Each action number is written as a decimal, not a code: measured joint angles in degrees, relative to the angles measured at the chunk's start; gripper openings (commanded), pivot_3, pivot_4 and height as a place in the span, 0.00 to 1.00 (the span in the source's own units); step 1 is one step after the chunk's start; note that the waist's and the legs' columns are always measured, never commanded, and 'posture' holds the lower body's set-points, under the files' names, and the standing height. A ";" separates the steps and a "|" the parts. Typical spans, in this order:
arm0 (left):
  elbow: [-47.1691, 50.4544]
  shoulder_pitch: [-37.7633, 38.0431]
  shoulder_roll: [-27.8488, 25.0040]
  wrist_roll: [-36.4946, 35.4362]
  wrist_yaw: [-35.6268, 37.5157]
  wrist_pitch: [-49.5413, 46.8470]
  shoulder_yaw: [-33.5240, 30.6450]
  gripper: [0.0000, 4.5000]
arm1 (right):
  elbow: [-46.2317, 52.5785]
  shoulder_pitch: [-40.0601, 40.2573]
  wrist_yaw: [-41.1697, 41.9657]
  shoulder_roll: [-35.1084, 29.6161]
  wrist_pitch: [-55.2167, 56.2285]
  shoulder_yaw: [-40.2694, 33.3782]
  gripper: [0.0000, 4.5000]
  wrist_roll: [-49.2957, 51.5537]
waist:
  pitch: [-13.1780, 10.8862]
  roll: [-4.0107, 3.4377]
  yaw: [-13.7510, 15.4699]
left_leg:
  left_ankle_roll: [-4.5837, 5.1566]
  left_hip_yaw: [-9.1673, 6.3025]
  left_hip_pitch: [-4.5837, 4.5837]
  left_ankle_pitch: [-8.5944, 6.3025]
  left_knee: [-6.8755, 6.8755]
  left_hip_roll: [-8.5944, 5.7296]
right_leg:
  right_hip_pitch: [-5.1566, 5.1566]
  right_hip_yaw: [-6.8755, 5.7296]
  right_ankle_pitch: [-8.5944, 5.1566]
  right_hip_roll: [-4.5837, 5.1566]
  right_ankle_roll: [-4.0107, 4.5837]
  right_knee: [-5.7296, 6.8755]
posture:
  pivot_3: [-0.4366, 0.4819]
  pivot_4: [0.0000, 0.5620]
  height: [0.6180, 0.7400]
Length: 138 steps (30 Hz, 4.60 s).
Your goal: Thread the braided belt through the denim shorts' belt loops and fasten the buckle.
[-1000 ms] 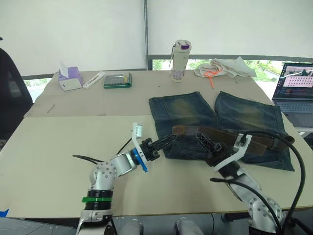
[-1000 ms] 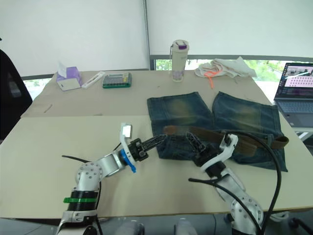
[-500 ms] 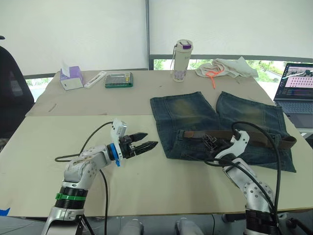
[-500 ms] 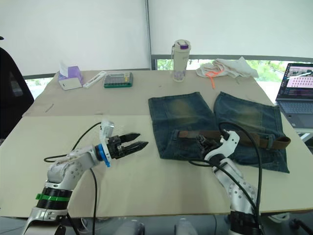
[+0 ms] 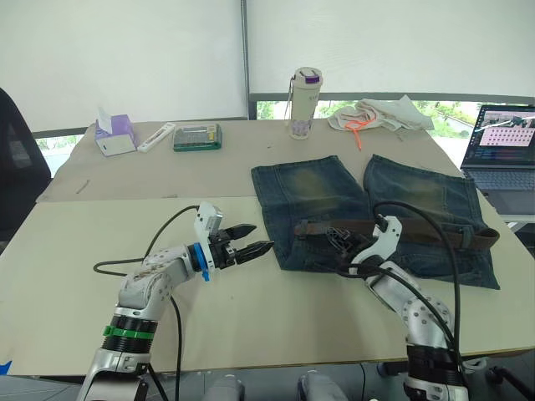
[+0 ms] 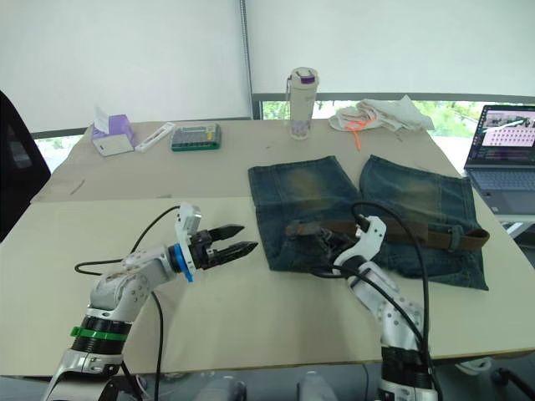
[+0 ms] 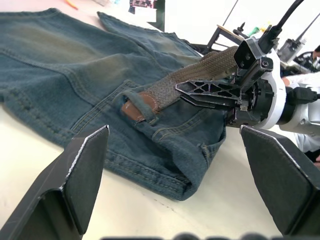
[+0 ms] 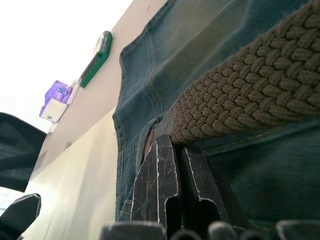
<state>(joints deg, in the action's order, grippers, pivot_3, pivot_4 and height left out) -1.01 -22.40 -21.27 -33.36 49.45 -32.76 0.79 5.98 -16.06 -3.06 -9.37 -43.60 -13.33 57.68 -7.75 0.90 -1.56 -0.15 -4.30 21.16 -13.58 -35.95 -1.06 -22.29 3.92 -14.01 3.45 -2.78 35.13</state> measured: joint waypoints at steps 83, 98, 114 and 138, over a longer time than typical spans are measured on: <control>-17.07 -4.71 1.08 -1.29 -13.64 1.00 -14.19 0.00 | -4.90 16.42 46.84 -33.56 4.45 -16.00 0.60 -7.48 | -0.04 0.07 0.81 | 0.00 0.08 0.00 0.00 -0.04 -0.07 | 0.08 0.02 -0.01 0.01 -0.04 -0.07 | 0.48 0.27 1.00; -25.46 -6.89 0.31 7.66 -29.10 15.06 -20.01 0.00 | -22.49 7.93 45.40 -38.08 17.54 -16.39 0.60 -25.00 | -0.05 0.09 0.63 | 0.00 0.10 -0.03 0.00 -0.05 -0.08 | 0.08 0.05 0.02 0.03 -0.03 -0.02 | 0.48 0.27 1.00; -30.56 -7.36 -2.51 12.88 -36.47 20.26 -22.28 0.00 | -29.07 3.20 52.25 -40.75 19.61 -11.80 0.60 -31.61 | -0.02 0.06 0.56 | -0.01 0.11 -0.06 0.00 -0.04 -0.08 | 0.09 0.05 0.03 0.04 -0.04 0.02 | 0.48 0.27 1.00; -26.37 -4.37 -3.99 14.48 -35.87 11.40 -19.74 0.00 | -37.17 -1.96 61.98 -47.59 20.51 -2.72 0.60 -40.59 | 0.41 -0.55 0.37 | -0.01 0.16 -0.13 0.00 -0.06 -0.10 | 0.15 0.08 0.02 0.06 -0.05 0.08 | 0.48 0.27 1.00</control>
<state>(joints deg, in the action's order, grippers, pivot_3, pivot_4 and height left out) -27.38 -26.77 -25.26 -18.88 13.58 -21.36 -18.95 -31.19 -18.02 58.92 -56.96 -23.09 -16.05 17.10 -7.34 0.35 -1.19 -0.16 -4.14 21.03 -13.58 -36.01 -1.16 -22.13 4.00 -13.99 3.51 -2.83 35.21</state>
